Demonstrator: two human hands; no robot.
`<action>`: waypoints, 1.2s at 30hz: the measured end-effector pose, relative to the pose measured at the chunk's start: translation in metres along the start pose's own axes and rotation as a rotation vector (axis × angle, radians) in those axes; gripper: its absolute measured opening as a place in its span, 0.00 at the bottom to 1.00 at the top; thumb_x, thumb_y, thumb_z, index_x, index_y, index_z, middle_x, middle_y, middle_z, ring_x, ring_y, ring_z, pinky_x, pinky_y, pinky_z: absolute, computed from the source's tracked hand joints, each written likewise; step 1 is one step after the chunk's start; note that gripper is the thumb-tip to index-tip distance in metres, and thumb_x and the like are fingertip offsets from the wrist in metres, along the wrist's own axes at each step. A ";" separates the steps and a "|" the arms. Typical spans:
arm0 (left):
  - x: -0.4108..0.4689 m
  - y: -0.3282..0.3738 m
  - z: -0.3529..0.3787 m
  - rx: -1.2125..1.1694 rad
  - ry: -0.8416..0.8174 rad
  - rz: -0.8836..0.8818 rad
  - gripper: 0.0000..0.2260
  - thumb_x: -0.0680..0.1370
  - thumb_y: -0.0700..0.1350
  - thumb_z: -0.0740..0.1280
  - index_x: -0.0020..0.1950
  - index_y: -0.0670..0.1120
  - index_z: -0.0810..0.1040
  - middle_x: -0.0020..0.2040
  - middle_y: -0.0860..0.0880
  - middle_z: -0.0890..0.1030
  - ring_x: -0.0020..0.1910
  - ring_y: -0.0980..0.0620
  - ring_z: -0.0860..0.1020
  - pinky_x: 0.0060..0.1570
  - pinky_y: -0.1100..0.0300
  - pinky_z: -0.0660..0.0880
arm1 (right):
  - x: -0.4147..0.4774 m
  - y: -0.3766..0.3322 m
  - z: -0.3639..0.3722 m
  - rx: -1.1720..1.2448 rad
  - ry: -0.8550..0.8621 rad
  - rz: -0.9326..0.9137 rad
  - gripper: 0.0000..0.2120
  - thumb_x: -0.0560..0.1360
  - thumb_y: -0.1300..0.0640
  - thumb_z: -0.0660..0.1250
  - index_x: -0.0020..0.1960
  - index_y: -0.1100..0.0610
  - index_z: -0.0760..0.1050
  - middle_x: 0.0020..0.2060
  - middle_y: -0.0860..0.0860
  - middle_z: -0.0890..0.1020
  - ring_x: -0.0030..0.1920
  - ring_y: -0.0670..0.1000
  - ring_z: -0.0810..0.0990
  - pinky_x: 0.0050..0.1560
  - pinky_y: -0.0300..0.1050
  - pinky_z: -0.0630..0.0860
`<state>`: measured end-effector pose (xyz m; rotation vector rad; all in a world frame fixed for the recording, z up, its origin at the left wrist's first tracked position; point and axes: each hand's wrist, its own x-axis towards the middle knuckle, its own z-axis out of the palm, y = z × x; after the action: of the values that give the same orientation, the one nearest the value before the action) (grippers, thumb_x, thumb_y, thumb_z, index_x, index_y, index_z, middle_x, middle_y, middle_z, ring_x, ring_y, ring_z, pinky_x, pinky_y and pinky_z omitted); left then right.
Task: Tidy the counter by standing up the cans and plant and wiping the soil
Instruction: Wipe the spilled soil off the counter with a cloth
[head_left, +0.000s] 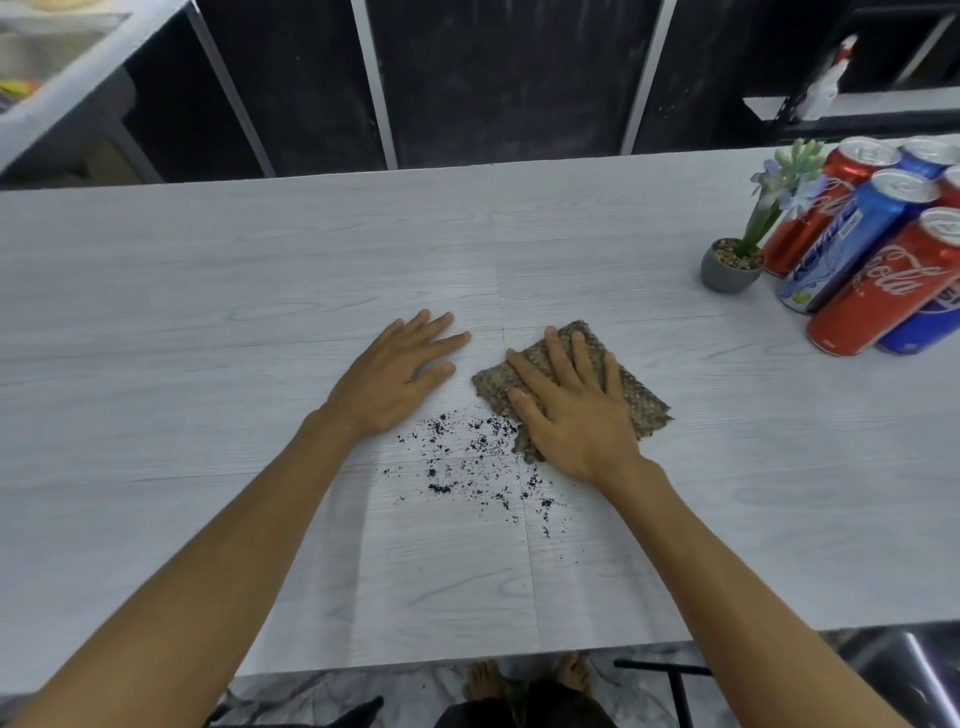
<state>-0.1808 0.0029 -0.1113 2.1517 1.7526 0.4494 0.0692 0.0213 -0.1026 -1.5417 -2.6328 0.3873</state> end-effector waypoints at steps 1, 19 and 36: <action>0.000 0.000 0.000 0.000 0.001 0.001 0.20 0.83 0.58 0.51 0.75 0.62 0.59 0.78 0.59 0.53 0.77 0.61 0.46 0.76 0.55 0.43 | -0.006 0.004 0.001 -0.003 -0.002 -0.031 0.25 0.79 0.35 0.39 0.75 0.35 0.44 0.76 0.46 0.38 0.76 0.51 0.33 0.73 0.58 0.32; 0.002 -0.001 0.000 -0.027 0.010 -0.014 0.20 0.82 0.59 0.52 0.75 0.62 0.62 0.78 0.59 0.54 0.77 0.62 0.46 0.76 0.56 0.43 | -0.005 0.026 -0.009 0.005 -0.009 0.088 0.25 0.78 0.34 0.39 0.75 0.34 0.43 0.76 0.45 0.38 0.76 0.50 0.33 0.74 0.57 0.33; 0.001 0.002 -0.001 -0.029 0.006 -0.023 0.20 0.82 0.59 0.52 0.74 0.62 0.62 0.78 0.60 0.55 0.77 0.62 0.47 0.76 0.56 0.43 | -0.047 0.017 -0.002 0.021 -0.005 -0.047 0.27 0.75 0.31 0.35 0.74 0.32 0.42 0.76 0.42 0.37 0.75 0.47 0.31 0.74 0.56 0.33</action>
<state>-0.1794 0.0040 -0.1097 2.1098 1.7616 0.4734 0.1073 -0.0106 -0.1017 -1.4724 -2.6542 0.4139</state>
